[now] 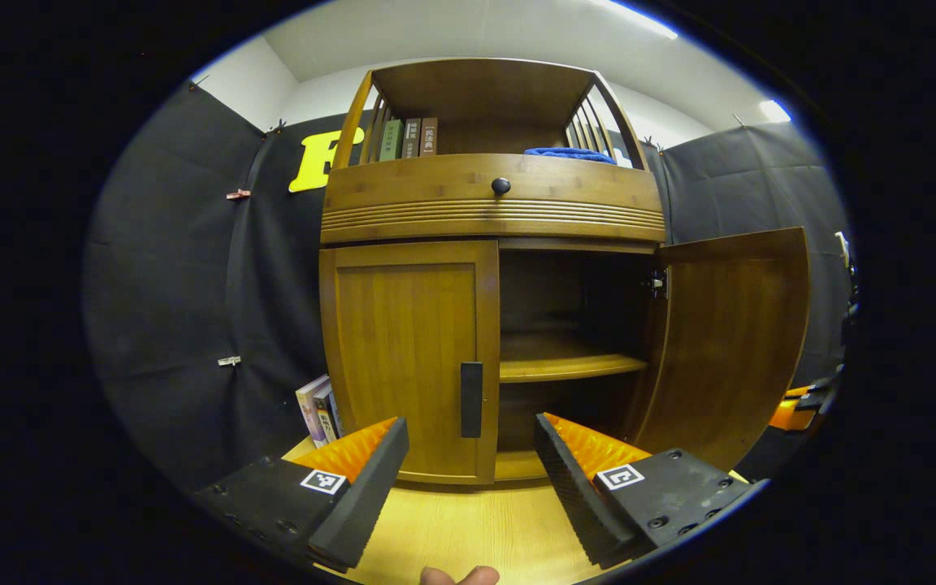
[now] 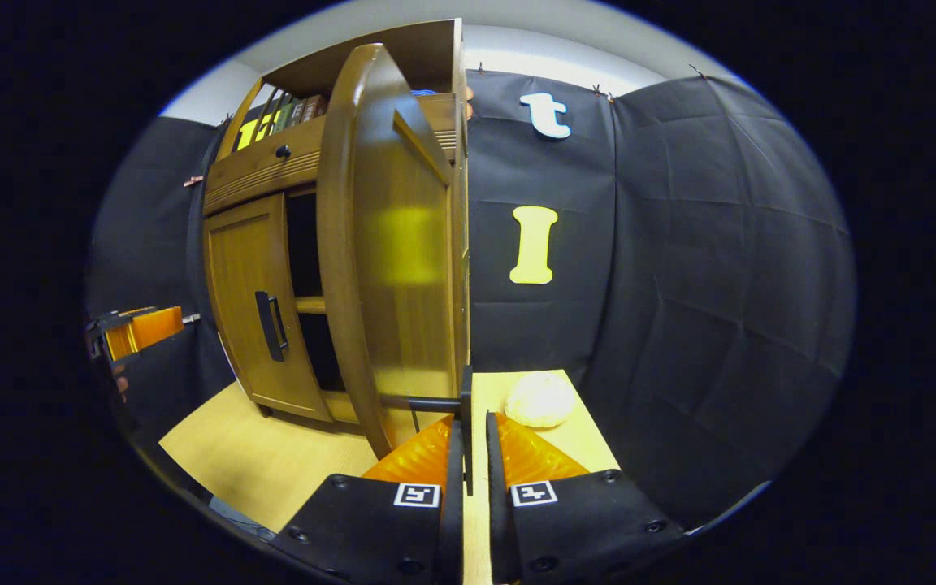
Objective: Open the right door of the double-door shoe cabinet with the right hand, and open the left door with the left hand.
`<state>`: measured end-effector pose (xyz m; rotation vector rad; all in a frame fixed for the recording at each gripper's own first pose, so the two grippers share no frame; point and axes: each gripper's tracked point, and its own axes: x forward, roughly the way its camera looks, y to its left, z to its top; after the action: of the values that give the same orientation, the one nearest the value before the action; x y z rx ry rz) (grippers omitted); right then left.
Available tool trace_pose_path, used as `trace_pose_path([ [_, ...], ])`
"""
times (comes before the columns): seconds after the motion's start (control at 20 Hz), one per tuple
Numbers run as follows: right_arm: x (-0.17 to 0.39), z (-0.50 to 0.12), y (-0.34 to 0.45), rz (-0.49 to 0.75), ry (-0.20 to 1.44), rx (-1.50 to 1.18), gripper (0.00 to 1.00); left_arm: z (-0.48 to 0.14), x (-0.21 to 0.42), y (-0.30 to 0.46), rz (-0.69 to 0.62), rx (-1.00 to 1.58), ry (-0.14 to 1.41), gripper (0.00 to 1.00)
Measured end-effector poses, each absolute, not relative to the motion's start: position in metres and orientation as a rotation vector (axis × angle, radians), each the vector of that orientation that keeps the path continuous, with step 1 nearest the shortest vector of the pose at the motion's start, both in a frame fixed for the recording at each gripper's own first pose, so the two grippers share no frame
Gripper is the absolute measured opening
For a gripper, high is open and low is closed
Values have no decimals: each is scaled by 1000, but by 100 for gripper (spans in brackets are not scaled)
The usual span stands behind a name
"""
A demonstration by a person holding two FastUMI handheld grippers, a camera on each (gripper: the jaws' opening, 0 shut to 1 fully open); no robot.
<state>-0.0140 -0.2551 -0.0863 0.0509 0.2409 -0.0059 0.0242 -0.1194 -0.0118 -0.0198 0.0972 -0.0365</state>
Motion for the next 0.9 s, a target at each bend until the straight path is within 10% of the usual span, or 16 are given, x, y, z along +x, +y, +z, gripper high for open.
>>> trace_pose_path([
  [0.9,-27,-74,-291,18,198,66,24,-33,128,-160,-9,33,121,96],
])
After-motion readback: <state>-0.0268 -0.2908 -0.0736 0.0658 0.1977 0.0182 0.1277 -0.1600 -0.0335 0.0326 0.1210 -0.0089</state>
